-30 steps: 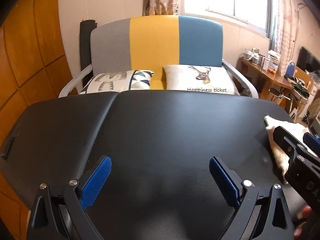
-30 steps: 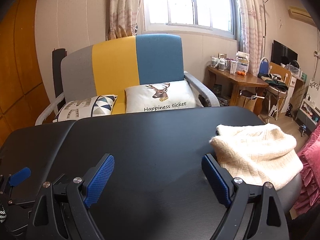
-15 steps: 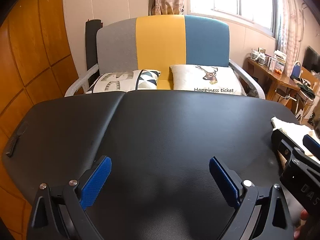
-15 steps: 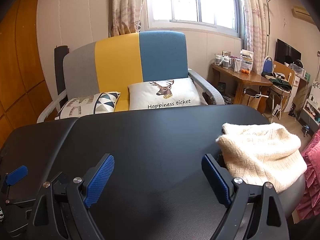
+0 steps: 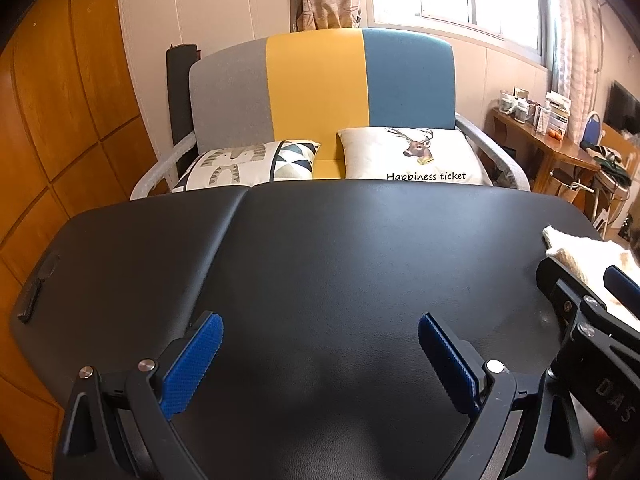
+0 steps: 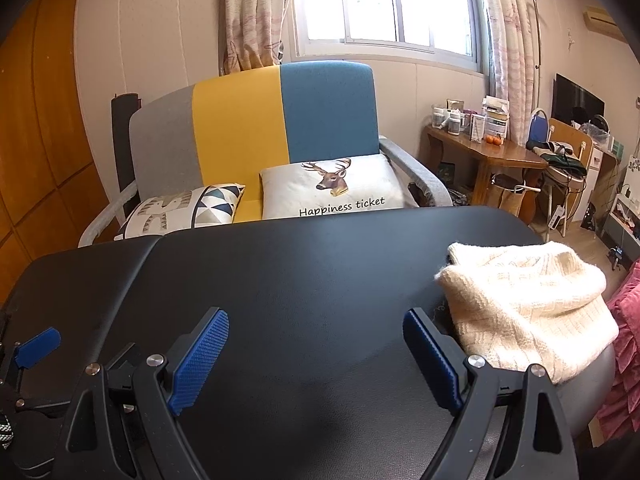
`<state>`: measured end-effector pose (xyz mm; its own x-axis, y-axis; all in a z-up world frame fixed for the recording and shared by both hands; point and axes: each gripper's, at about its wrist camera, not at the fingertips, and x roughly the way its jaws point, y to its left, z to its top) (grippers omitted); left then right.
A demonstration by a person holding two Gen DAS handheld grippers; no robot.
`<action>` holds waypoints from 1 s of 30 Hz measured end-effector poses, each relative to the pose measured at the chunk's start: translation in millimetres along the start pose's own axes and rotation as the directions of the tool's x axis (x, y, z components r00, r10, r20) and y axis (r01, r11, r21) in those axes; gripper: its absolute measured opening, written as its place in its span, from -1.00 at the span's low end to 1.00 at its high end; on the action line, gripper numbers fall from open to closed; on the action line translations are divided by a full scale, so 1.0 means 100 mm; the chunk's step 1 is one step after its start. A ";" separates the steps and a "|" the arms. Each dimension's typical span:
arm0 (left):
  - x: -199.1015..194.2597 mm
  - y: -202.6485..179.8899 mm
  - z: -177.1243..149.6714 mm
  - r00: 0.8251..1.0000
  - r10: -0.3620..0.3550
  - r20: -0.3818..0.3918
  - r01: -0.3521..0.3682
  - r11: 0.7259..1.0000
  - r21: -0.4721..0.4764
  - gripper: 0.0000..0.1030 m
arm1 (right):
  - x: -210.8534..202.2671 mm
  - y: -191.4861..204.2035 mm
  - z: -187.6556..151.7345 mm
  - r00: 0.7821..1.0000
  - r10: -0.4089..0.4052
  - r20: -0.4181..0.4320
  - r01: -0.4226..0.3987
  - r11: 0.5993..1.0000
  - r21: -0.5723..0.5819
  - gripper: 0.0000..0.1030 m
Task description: Fold clothes
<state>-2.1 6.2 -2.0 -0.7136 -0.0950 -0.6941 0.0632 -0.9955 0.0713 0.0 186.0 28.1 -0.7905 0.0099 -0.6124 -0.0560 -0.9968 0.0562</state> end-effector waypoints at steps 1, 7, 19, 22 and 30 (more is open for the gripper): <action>0.00 -0.01 0.00 1.000 0.000 0.000 0.000 1.000 -0.001 0.93 | 0.00 -0.01 0.00 1.000 0.000 0.000 0.000 1.000 0.001 0.78; 0.01 -0.05 0.00 1.000 -0.005 -0.008 0.005 1.000 0.005 0.93 | 0.01 -0.07 0.00 1.000 -0.002 -0.005 0.002 1.000 0.007 0.78; 0.06 -0.27 0.04 1.000 -0.008 -0.018 0.008 0.999 0.033 0.93 | 0.05 -0.25 0.03 1.000 -0.013 -0.019 0.013 1.000 0.020 0.78; 0.08 -0.33 0.06 1.000 -0.018 -0.023 0.019 0.999 0.034 0.93 | 0.05 -0.30 0.04 1.000 -0.021 -0.019 0.022 1.000 0.022 0.78; 0.10 -0.57 0.11 0.999 -0.035 -0.014 0.037 0.996 0.083 0.93 | 0.00 -0.53 0.08 0.998 -0.053 -0.014 0.054 0.998 0.045 0.78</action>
<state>-21.0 62.1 -5.4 -0.7056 -0.0597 -0.7061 -0.0213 -0.9942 0.1054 -1.9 239.1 31.1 -0.7778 0.0621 -0.6254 -0.1262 -0.9903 0.0587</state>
